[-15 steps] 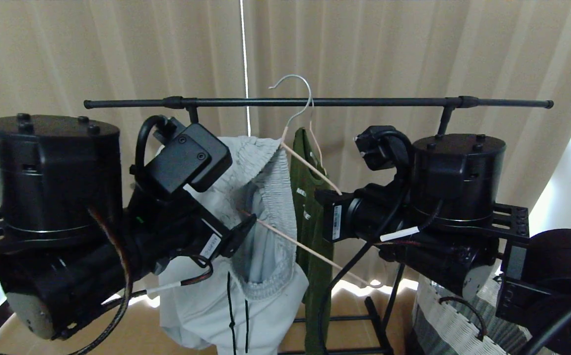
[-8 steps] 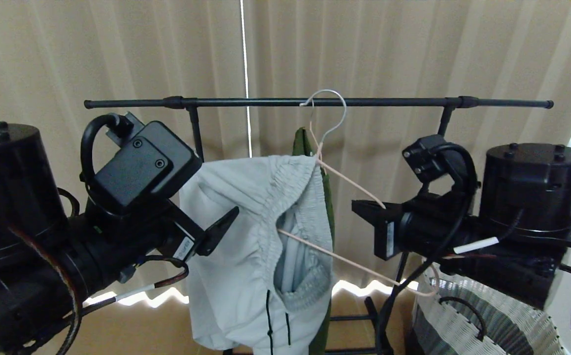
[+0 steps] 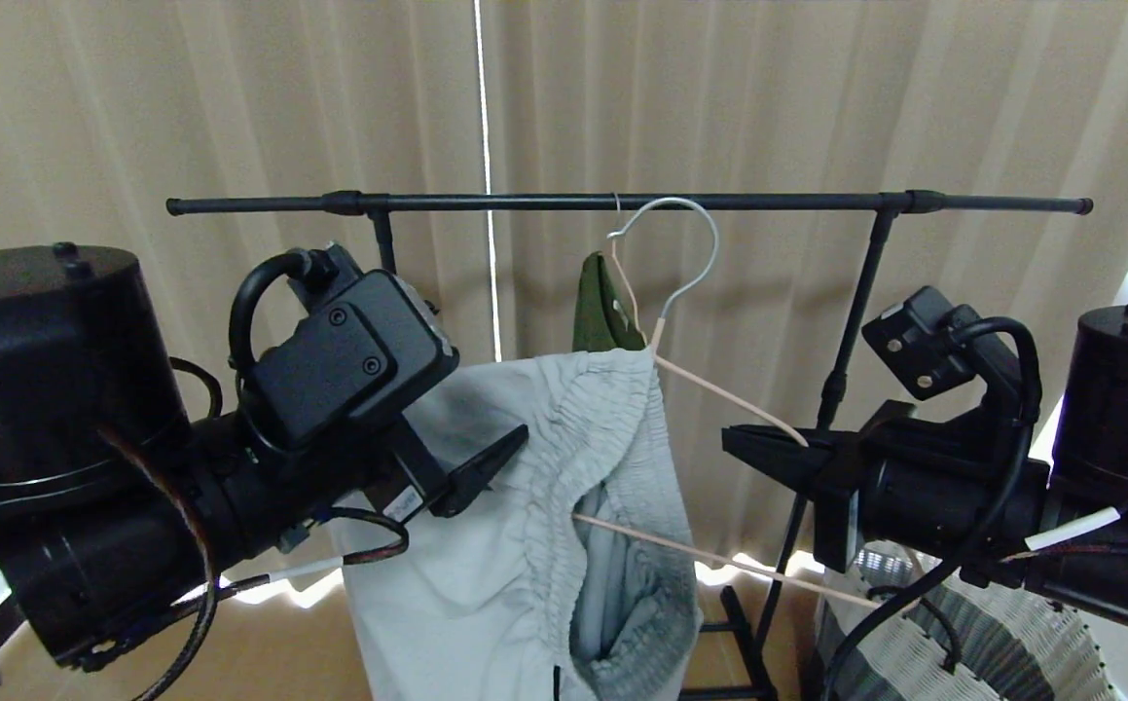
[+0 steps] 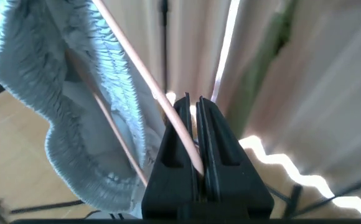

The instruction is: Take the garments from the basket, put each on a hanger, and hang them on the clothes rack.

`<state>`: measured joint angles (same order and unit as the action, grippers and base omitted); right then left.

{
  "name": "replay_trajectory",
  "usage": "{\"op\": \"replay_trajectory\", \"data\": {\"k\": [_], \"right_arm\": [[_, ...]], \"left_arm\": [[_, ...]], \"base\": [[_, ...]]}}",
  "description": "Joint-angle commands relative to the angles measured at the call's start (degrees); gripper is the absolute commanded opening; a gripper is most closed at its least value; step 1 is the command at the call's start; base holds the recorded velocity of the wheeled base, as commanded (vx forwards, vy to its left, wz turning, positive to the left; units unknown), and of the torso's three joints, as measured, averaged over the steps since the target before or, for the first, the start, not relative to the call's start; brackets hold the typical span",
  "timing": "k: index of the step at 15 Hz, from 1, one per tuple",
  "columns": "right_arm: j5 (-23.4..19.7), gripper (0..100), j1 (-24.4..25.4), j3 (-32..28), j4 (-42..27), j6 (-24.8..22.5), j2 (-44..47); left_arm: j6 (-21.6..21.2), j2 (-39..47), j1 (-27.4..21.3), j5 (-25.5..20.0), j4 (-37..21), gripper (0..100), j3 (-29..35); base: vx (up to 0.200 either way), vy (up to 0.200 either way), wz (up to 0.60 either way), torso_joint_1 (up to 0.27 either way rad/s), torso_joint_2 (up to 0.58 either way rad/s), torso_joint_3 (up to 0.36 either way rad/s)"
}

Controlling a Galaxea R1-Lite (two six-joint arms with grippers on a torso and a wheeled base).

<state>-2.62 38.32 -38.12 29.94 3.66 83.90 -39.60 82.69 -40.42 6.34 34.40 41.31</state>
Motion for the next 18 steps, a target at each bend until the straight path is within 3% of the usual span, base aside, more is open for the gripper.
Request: {"op": "replay_trajectory", "data": {"k": [1, 5, 8, 9, 18], "right_arm": [[-0.81, 0, 0.01, -0.38, -0.15, -0.84, -0.14], [-3.88, 0, 0.01, -0.99, -0.06, -1.99, 0.39], [-4.76, 0, 0.01, -0.99, -0.06, -1.99, 0.22], [-4.76, 0, 0.01, -0.9, -0.06, -2.08, 0.22], [-6.17, 0, 0.09, -1.08, 0.82, -2.08, 0.22]], "left_arm": [[-0.04, 2.04, 0.61, -0.45, 0.05, 100, 1.75], [-4.53, 5.38, 4.21, -0.63, 0.14, 100, 4.92], [-4.61, 5.38, 4.21, -0.63, 0.14, 100, 4.92], [-4.61, 5.47, 4.21, -0.63, 0.14, 0, 4.83], [-4.44, 5.82, 4.83, -0.36, 0.14, 0, 4.39]], "base": [[0.0, 0.0, 0.0, 0.0, 0.0, 0.0], [0.0, 0.0, 0.0, 0.0, 0.0, 0.0], [0.0, 0.0, 0.0, 0.0, 0.0, 0.0], [0.0, 0.0, 0.0, 0.0, 0.0, 0.0], [0.0, 0.0, 0.0, 0.0, 0.0, 0.0]]}}
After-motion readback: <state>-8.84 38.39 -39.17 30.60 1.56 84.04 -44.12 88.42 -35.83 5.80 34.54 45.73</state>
